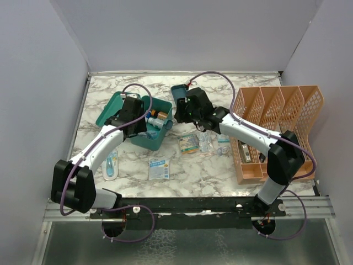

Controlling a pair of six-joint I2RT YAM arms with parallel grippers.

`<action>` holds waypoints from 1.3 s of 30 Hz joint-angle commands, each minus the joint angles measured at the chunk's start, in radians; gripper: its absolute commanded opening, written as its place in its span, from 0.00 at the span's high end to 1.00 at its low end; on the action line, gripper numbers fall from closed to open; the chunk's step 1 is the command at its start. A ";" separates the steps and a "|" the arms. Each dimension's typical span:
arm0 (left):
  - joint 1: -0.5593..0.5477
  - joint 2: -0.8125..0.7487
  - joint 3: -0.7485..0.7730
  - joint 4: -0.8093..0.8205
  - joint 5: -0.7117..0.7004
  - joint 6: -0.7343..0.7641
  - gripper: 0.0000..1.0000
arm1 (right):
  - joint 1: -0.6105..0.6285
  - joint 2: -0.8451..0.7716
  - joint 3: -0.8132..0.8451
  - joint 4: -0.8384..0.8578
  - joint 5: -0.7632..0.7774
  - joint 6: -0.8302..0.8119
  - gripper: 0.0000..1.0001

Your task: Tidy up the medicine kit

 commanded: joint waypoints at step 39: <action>-0.053 0.523 0.396 -0.346 0.100 0.108 0.71 | -0.106 0.056 -0.169 -0.038 -0.025 -0.083 0.46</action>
